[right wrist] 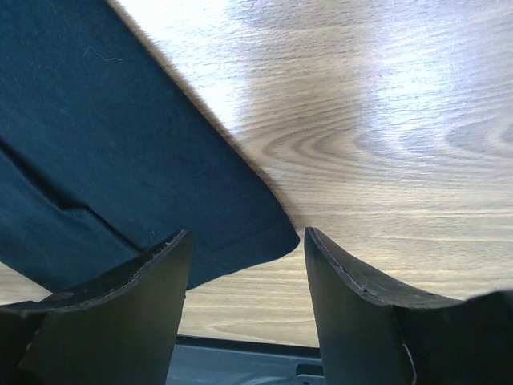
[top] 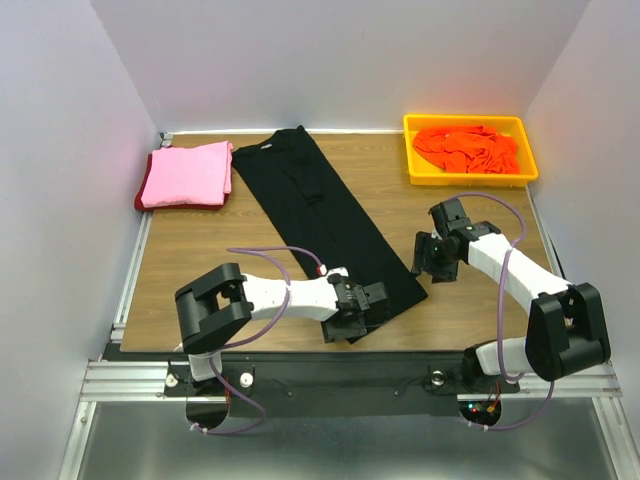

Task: Fold and stack the t-shirts
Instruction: Fold the tshirt

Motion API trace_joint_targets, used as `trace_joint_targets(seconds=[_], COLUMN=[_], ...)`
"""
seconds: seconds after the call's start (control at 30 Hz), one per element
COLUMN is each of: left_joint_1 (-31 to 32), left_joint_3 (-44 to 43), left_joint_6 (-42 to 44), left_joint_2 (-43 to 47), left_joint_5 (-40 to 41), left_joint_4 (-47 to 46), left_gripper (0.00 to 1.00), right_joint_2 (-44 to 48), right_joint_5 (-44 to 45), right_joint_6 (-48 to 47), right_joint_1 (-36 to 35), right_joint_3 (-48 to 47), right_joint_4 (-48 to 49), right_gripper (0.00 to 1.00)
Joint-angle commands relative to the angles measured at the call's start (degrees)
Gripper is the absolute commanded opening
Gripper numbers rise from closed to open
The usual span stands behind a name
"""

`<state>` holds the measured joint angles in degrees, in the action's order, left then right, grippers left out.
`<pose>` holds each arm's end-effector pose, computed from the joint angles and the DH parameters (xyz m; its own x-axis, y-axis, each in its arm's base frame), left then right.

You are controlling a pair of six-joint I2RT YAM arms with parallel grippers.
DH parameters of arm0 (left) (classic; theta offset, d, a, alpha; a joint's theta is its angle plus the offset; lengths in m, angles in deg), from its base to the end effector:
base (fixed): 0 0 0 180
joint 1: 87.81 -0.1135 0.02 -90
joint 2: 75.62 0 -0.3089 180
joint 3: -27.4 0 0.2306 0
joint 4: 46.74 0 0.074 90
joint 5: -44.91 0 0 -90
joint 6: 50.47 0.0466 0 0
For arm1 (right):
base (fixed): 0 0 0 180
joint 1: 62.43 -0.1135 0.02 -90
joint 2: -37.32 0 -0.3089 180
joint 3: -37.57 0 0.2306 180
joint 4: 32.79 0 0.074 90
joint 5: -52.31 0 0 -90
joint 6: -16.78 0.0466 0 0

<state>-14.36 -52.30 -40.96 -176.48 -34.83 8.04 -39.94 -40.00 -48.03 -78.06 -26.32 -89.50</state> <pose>0.0998 -0.3066 0.2174 -0.9638 -0.1637 -0.2105 -0.1187 0.9702 -0.2111 0.2088 0.0604 0.2481 -0.9395 0.1788 -0.2922 0.1298 0.9752 0.1793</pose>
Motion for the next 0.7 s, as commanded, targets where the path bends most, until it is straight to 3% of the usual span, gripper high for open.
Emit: trace_joint_targets(seconds=[0.0,0.2,0.43,0.67], left_joint_1=[0.11,0.11,0.47,0.47], left_joint_3=[-2.44,-2.27,1.42,4.76], left_joint_6=[-2.39,-2.57,-3.80,-3.01], left_joint_2=[-1.35,-2.76,-1.10,0.05], left_joint_5=[0.46,-0.94,-2.70,-3.32], left_joint_4=[2.40,0.47,-1.56,-3.31], left_gripper=[0.55,0.53,0.34,0.09], right_joint_2=[1.14,1.23,0.97,0.96], right_joint_5=[0.90,0.02,0.81,1.95], right_joint_6=[-0.85,-0.84,-0.32,0.12], right_joint_1=[0.43,0.43,0.52,0.43], right_joint_3=[-0.49,0.30,2.67,4.61], right_joint_4=[-0.21,0.05,0.76,1.55], right_gripper=[0.64,0.64,0.59,0.53])
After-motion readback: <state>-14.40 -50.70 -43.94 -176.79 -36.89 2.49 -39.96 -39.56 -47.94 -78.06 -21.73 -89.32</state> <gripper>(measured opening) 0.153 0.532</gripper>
